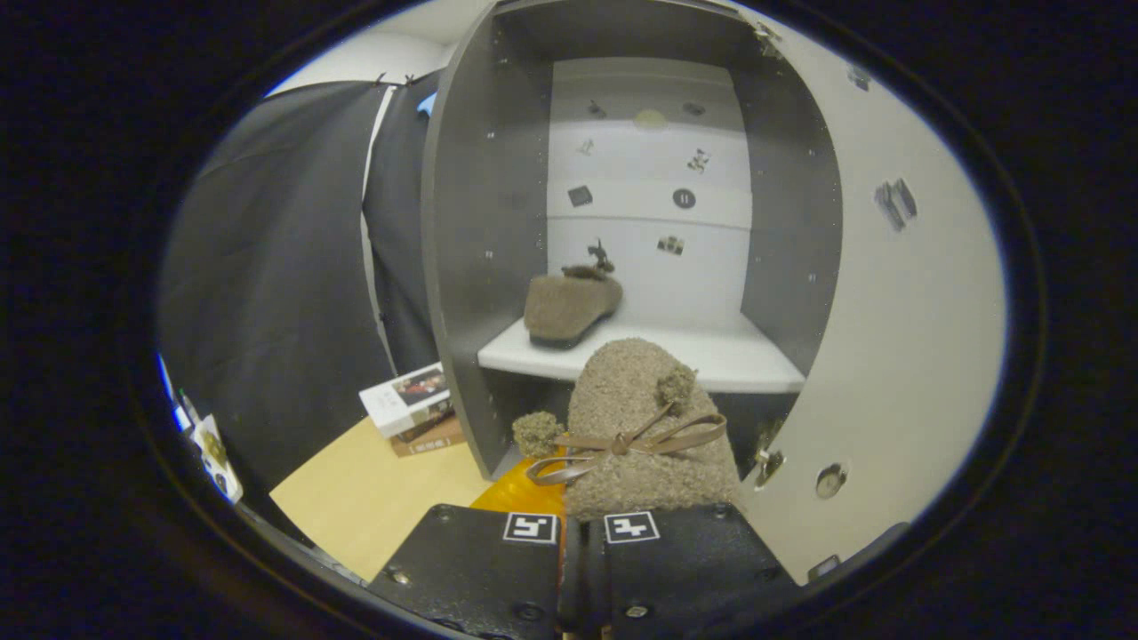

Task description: Open the shoe cabinet door, grab the shoes and put them into the shoe cabinet, then close the shoe cabinet door.

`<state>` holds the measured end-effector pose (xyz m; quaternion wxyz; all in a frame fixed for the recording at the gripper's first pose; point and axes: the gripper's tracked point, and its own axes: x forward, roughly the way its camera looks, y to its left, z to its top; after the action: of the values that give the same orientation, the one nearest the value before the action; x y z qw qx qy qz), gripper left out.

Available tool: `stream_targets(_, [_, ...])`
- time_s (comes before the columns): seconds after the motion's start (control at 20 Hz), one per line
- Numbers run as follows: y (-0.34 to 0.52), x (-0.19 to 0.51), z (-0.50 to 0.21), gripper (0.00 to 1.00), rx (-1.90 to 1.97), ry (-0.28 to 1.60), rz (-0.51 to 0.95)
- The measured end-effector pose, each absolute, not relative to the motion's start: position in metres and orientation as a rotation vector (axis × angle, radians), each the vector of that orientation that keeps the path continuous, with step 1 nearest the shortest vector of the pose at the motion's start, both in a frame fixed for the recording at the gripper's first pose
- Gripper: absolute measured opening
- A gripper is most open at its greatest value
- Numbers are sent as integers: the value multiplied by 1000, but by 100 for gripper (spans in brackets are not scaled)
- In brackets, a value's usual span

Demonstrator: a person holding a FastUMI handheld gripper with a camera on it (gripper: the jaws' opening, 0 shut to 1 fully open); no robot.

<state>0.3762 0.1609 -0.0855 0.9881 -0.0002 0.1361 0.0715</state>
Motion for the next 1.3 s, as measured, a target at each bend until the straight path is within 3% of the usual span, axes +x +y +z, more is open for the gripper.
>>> stream_targets(0.3, [162,433,-12,7,-1,170,121])
stream_targets(0.6, [154,514,10,7,-16,151,70])
stream_targets(1.05, [122,625,-14,7,87,242,-6])
stream_targets(1.3, [107,651,-46,8,198,349,-59])
